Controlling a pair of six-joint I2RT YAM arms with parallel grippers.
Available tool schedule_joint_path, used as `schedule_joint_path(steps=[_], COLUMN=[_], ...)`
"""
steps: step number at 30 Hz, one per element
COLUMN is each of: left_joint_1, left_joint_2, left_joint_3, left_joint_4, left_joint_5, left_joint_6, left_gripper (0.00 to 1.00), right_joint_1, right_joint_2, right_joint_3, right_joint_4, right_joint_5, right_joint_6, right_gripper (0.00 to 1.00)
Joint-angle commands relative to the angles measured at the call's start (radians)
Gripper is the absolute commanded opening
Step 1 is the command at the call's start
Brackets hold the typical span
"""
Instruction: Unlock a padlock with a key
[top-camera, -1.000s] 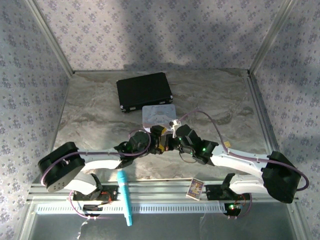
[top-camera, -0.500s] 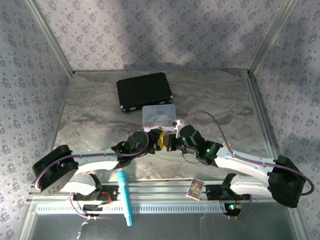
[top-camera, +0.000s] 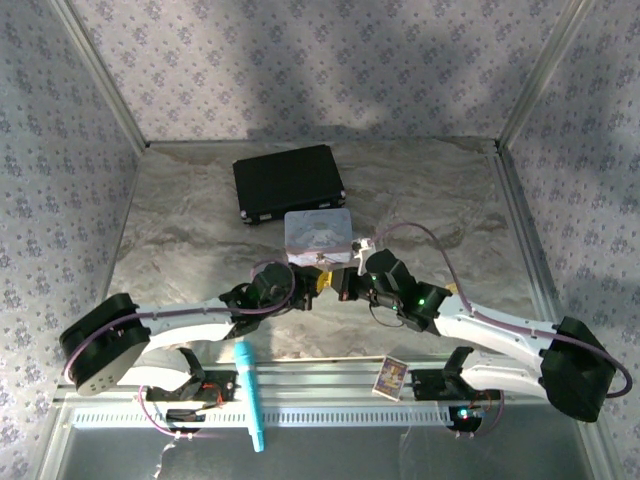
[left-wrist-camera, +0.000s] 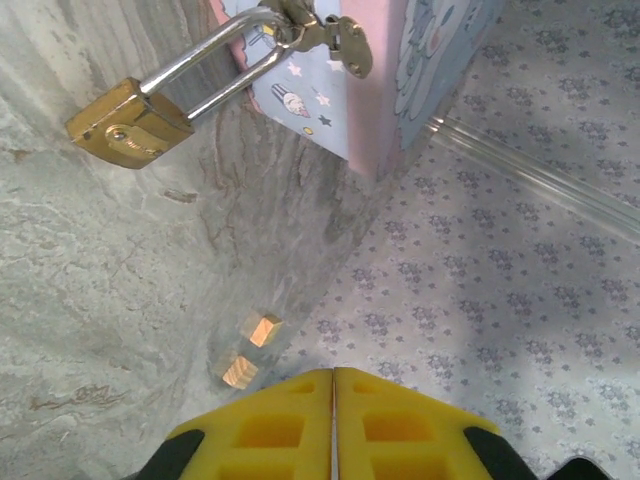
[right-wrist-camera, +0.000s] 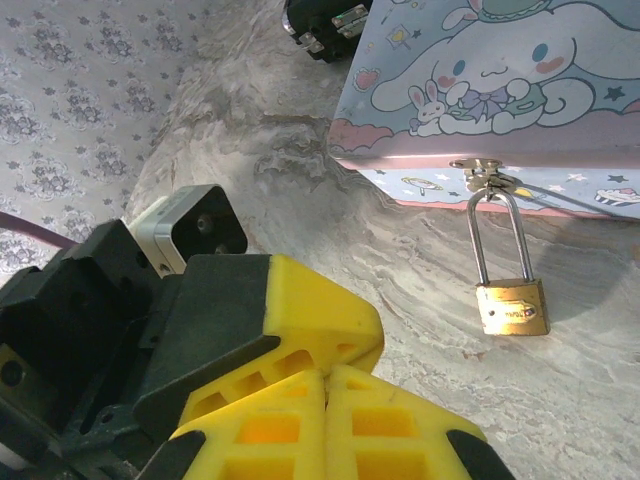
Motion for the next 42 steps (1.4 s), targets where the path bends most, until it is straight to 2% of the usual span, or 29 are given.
schedule_joint_path(steps=[1,4,5,7,8,9,11,14,16,19,23,28,33,38,42], left_joint_1=[0.011,0.014,0.015,0.017,0.019,0.022,0.035,0.057,0.065,0.083,0.091,0.091,0.091,0.091,0.089], left_joint_2=[-0.023,-0.031,-0.037,-0.052,-0.066,-0.087,-0.131,-0.189,-0.216,-0.249,-0.277,-0.292,-0.287,-0.294,-0.291], left_joint_3=[-0.005,0.001,0.003,0.001,0.005,0.016,0.066,0.152,0.170,0.169,0.161,0.131,0.112,0.100,0.083], left_joint_4=[-0.009,-0.030,-0.042,-0.039,-0.042,-0.067,-0.170,-0.315,-0.316,-0.224,-0.092,0.084,0.215,0.256,0.307], left_joint_5=[-0.012,-0.009,-0.012,-0.032,-0.047,-0.067,-0.087,-0.111,-0.111,-0.045,0.075,0.182,0.243,0.241,0.235], left_joint_6=[0.024,0.048,0.062,0.118,0.166,0.231,0.399,0.658,0.792,0.981,1.148,1.214,1.205,1.191,1.168], left_gripper=[0.04,0.00,0.00,0.00,0.00,0.00,0.00,0.00,0.00,0.00,0.00,0.00,0.00,0.00,0.00], right_joint_1=[-0.006,-0.008,-0.009,-0.012,-0.019,-0.032,-0.073,-0.176,-0.258,-0.343,-0.349,-0.314,-0.261,-0.245,-0.224], right_joint_2=[-0.010,-0.009,-0.009,-0.017,-0.027,-0.046,-0.095,-0.175,-0.207,-0.213,-0.185,-0.126,-0.075,-0.029,-0.008], right_joint_3=[-0.011,-0.015,-0.015,-0.019,-0.020,-0.025,-0.047,-0.070,-0.096,-0.122,-0.125,-0.130,-0.091,-0.092,-0.082], right_joint_4=[0.014,0.015,0.015,0.011,0.008,-0.001,0.000,0.016,0.077,0.224,0.410,0.639,0.730,0.877,0.895], right_joint_5=[-0.003,0.001,0.002,0.009,0.012,0.014,0.003,-0.091,-0.211,-0.383,-0.490,-0.531,-0.560,-0.592,-0.592], right_joint_6=[0.005,0.006,0.008,0.018,0.025,0.038,0.061,0.063,0.076,0.127,0.181,0.250,0.251,0.308,0.301], right_gripper=[0.00,0.00,0.04,0.32,0.52,0.70,0.99,0.99,0.99,0.96,0.81,0.75,0.62,0.53,0.46])
